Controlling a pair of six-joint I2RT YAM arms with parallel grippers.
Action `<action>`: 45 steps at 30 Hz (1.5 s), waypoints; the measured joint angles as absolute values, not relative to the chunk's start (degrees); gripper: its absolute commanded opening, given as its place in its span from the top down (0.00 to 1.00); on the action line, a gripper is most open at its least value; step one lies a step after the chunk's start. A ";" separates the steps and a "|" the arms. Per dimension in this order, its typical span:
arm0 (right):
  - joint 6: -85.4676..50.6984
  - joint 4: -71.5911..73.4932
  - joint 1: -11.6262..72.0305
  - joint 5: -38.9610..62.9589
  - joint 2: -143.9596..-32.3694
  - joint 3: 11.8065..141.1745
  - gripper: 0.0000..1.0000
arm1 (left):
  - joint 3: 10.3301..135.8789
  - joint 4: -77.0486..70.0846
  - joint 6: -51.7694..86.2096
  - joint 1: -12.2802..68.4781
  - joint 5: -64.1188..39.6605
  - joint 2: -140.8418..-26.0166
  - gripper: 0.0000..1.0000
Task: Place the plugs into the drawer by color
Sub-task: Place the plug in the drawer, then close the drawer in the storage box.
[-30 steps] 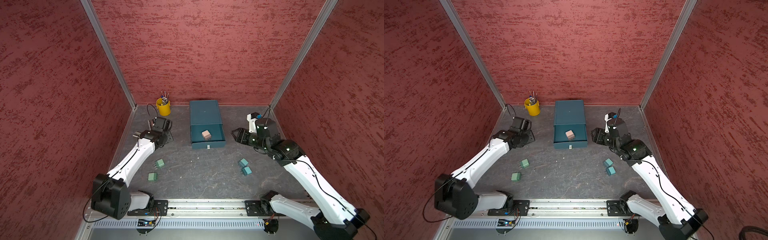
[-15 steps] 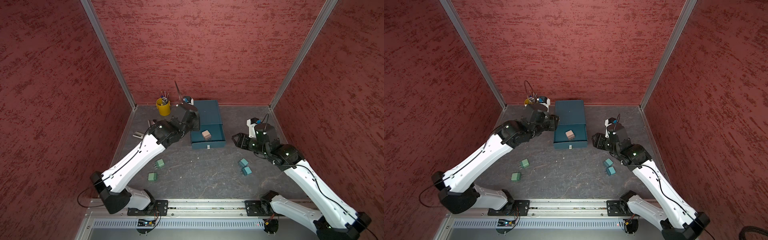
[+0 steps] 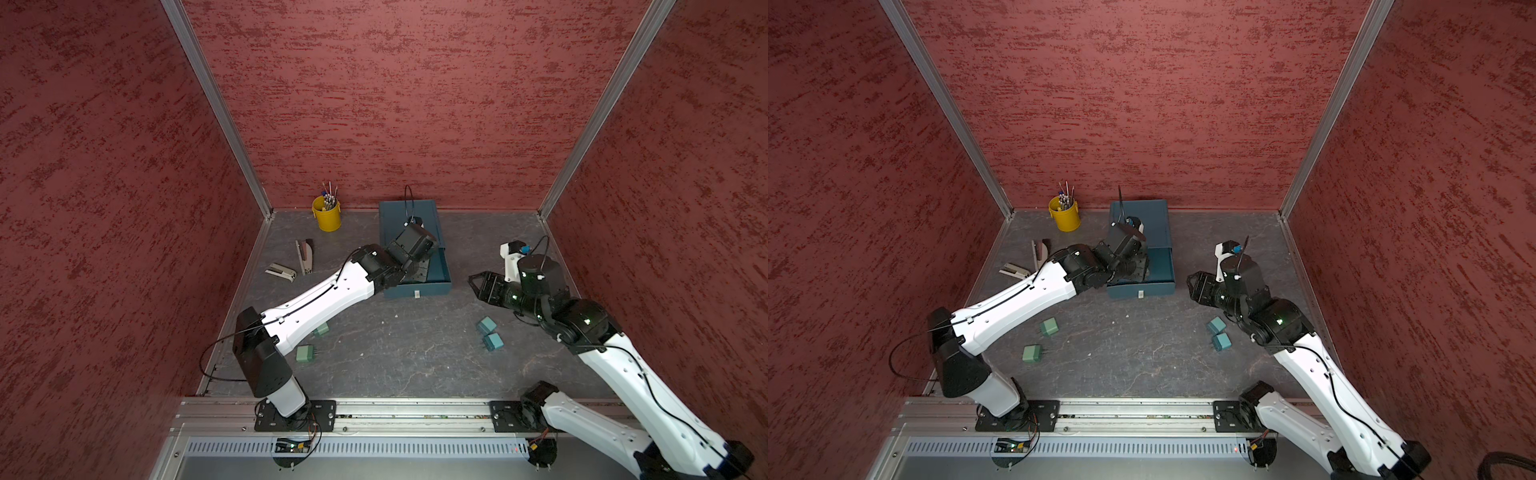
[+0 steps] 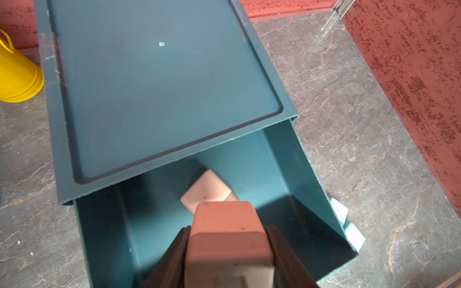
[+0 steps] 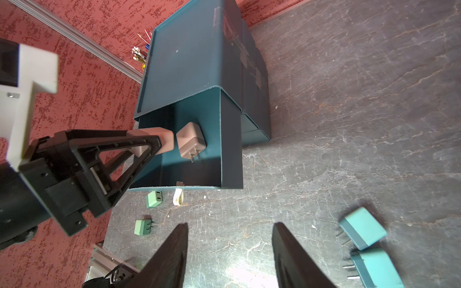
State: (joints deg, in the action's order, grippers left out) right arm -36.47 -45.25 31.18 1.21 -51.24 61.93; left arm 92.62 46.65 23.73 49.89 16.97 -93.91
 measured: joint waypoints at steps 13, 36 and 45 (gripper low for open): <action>-36.16 -45.15 33.89 1.21 -49.60 61.78 0.43 | 94.35 46.76 24.14 49.23 16.82 -94.80 0.25; -35.33 -33.54 59.07 -4.58 -61.65 57.14 0.71 | 93.69 46.04 26.76 26.41 -0.23 -94.87 0.27; -38.04 -24.77 62.41 -12.86 -66.35 52.75 0.66 | 93.54 45.89 27.16 26.28 -1.41 -96.88 0.33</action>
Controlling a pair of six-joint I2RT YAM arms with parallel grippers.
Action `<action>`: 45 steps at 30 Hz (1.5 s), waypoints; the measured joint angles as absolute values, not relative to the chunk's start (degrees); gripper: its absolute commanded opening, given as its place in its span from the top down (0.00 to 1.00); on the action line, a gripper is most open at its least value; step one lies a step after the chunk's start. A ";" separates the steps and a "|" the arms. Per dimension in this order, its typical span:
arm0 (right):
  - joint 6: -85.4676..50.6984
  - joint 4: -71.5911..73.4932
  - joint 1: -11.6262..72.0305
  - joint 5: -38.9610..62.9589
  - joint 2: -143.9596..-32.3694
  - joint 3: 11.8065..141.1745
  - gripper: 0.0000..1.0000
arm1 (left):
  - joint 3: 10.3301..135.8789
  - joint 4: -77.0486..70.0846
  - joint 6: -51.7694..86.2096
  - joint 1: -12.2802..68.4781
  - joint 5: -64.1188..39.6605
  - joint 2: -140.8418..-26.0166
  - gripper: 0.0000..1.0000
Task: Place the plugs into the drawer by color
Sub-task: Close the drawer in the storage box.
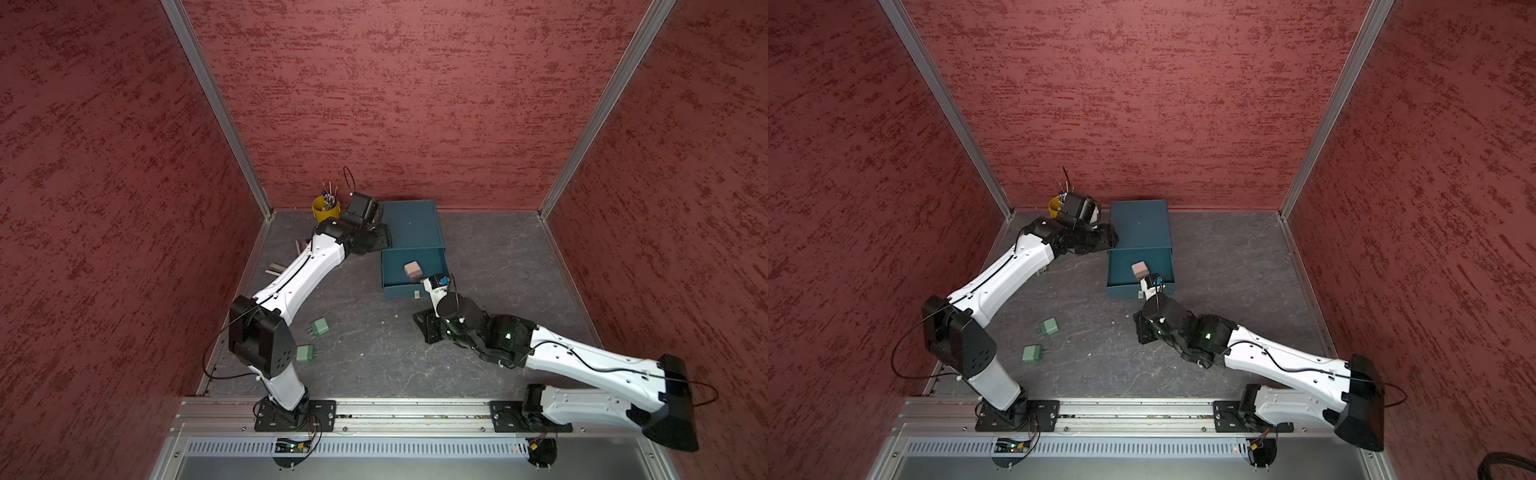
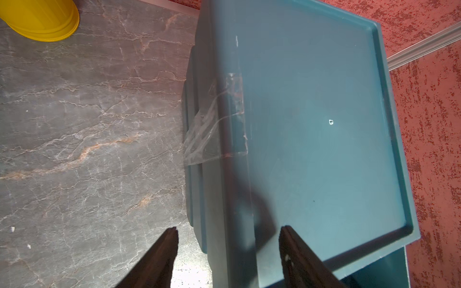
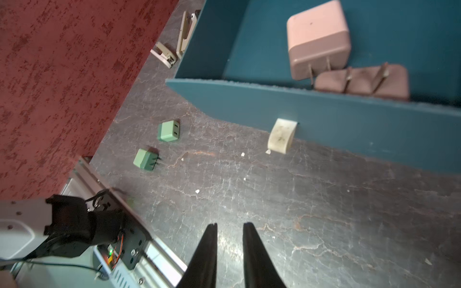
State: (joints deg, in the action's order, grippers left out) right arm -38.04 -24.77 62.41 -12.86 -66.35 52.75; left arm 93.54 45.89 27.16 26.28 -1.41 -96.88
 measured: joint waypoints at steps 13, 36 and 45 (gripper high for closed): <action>-32.91 -14.52 60.23 -19.75 -77.80 55.37 0.56 | 91.35 43.24 27.14 26.26 -0.89 -96.51 0.41; -25.85 2.17 49.19 -17.87 -93.03 64.25 0.57 | 87.72 41.87 25.17 27.66 2.79 -93.21 0.51; -25.63 1.67 48.90 -17.26 -93.97 67.66 0.52 | 86.46 40.51 24.58 27.66 2.90 -92.51 0.51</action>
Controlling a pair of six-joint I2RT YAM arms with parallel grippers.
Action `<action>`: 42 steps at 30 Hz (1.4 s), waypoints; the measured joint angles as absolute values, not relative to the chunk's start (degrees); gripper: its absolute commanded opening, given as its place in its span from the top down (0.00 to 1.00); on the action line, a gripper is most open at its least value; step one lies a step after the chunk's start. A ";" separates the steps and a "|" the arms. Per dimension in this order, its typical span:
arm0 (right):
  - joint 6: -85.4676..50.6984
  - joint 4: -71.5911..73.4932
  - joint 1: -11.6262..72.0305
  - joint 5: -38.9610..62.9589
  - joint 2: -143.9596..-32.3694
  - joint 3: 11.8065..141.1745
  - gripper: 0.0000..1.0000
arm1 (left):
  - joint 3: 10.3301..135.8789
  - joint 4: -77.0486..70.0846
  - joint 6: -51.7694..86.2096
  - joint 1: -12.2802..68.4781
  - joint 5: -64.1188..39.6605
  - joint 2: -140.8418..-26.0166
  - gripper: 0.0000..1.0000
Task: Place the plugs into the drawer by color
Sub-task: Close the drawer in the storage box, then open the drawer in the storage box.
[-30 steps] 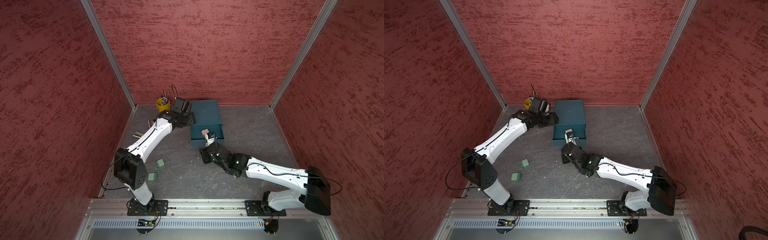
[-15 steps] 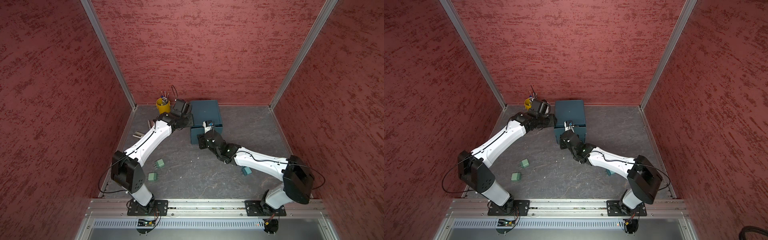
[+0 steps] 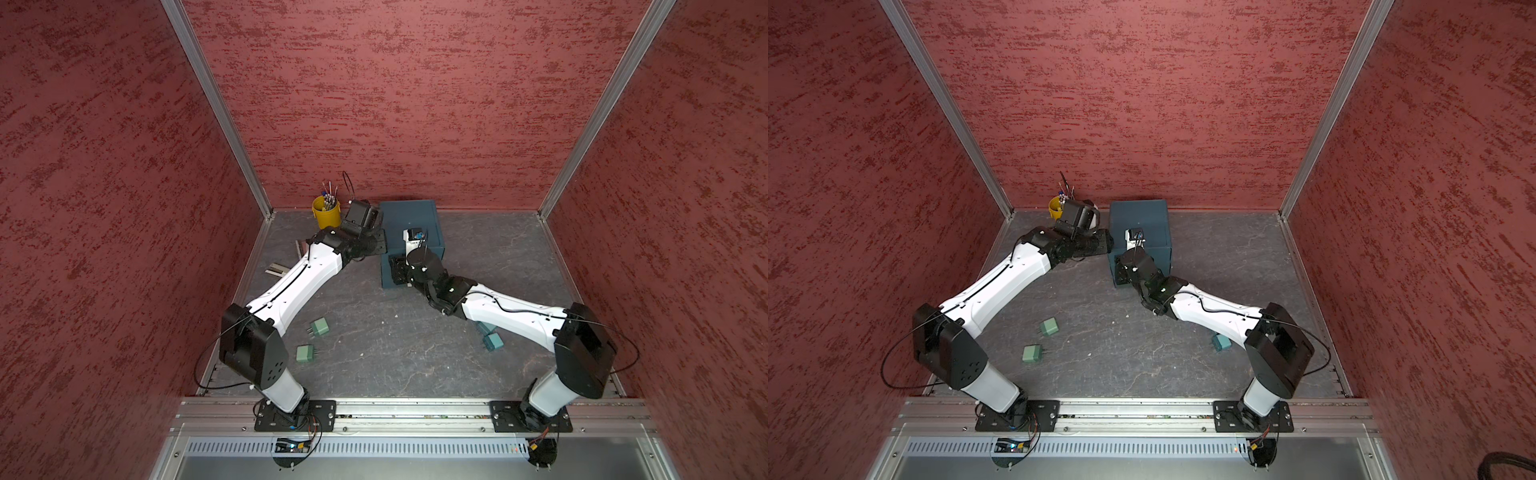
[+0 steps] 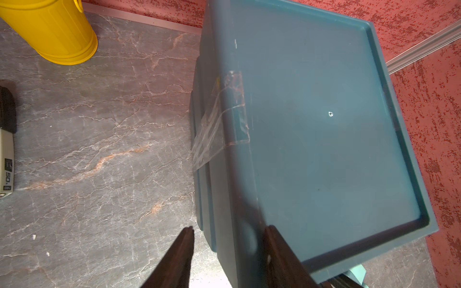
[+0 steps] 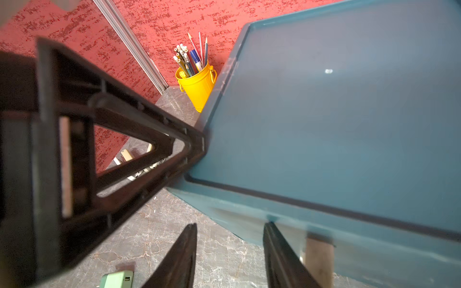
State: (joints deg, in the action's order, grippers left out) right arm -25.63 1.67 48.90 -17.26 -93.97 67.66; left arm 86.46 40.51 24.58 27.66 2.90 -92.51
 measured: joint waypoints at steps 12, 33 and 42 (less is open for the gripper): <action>-34.37 7.44 48.38 -16.71 -75.77 46.96 0.53 | 86.04 39.94 24.58 27.16 2.31 -92.27 0.51; -61.89 48.73 39.77 -0.32 -93.36 30.87 0.65 | 85.80 39.59 24.58 26.20 -0.01 -92.18 0.52; -63.68 55.40 39.66 0.45 -98.54 33.17 0.66 | 85.23 39.53 24.56 25.54 0.01 -91.64 0.52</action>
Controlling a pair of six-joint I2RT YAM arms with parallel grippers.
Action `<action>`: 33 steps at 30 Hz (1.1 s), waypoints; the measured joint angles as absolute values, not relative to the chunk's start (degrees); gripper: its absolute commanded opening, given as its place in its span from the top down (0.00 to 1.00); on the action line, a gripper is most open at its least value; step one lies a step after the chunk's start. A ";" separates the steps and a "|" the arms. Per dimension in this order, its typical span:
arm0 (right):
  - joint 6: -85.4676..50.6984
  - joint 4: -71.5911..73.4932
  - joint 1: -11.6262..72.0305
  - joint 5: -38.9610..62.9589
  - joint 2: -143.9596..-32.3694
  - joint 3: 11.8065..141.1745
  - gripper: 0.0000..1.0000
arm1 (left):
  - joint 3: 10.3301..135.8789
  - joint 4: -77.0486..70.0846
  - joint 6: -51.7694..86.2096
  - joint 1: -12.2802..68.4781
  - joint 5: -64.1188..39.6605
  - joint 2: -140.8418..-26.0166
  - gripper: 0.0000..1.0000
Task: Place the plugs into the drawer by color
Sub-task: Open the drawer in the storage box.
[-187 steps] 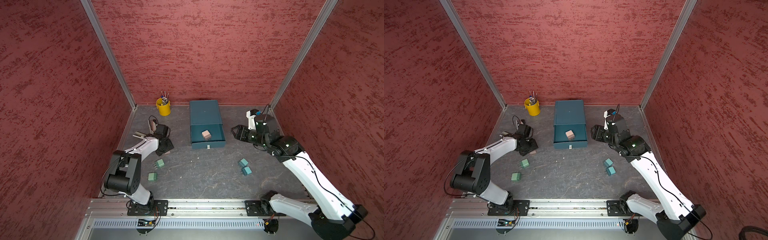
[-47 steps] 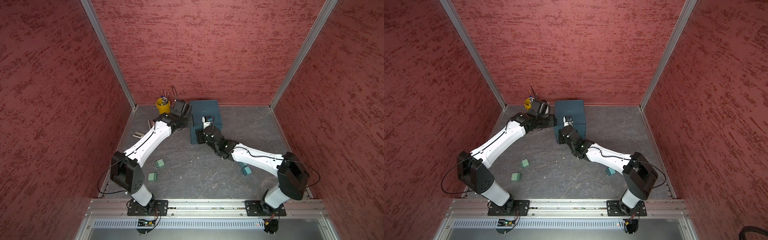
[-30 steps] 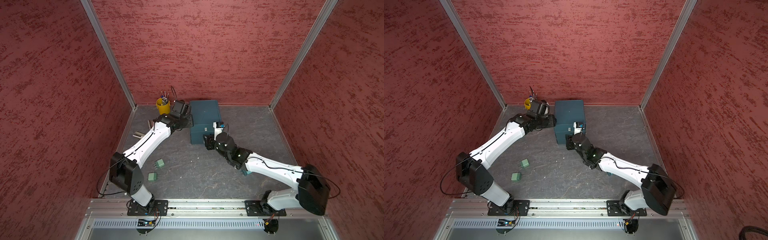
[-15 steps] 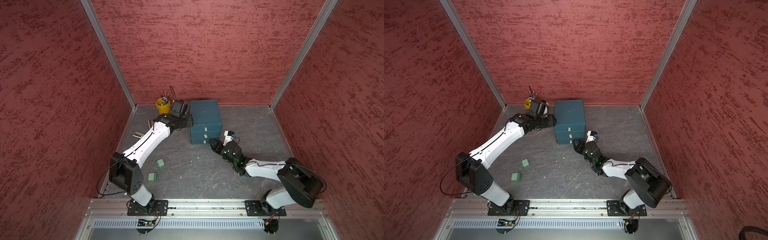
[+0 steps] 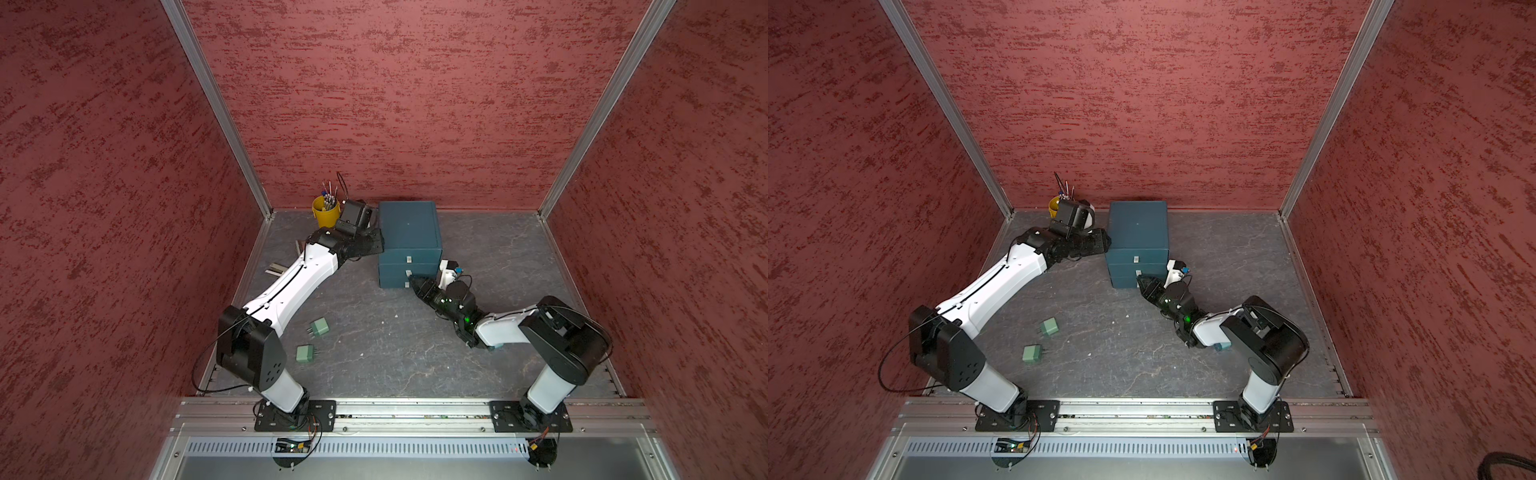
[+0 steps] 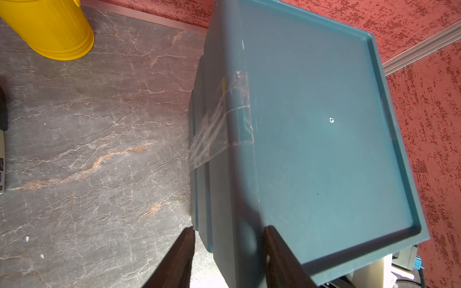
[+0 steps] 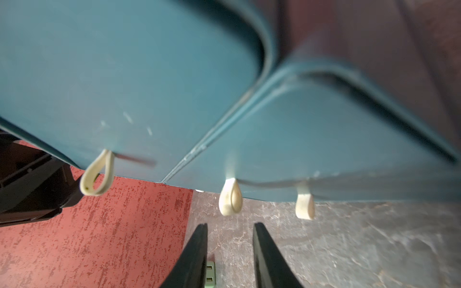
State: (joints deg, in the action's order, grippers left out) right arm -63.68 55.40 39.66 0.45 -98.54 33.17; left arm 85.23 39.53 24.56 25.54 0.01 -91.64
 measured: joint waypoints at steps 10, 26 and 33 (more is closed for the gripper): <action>-65.49 59.79 39.64 0.05 -102.37 33.61 0.68 | 84.62 38.85 24.45 25.52 -0.43 -91.37 0.55; -66.70 59.70 39.20 -1.34 -103.63 36.58 0.82 | 82.81 36.99 23.49 26.48 -0.56 -90.30 0.58; -66.72 58.78 39.20 -1.32 -103.63 36.71 0.99 | 82.70 36.73 23.49 26.48 -0.58 -90.30 0.59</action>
State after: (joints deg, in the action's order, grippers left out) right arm -66.72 58.78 39.20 -1.32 -103.63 36.71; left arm 82.70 36.73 23.49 26.48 -0.58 -90.30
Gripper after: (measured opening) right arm 0.104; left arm 0.413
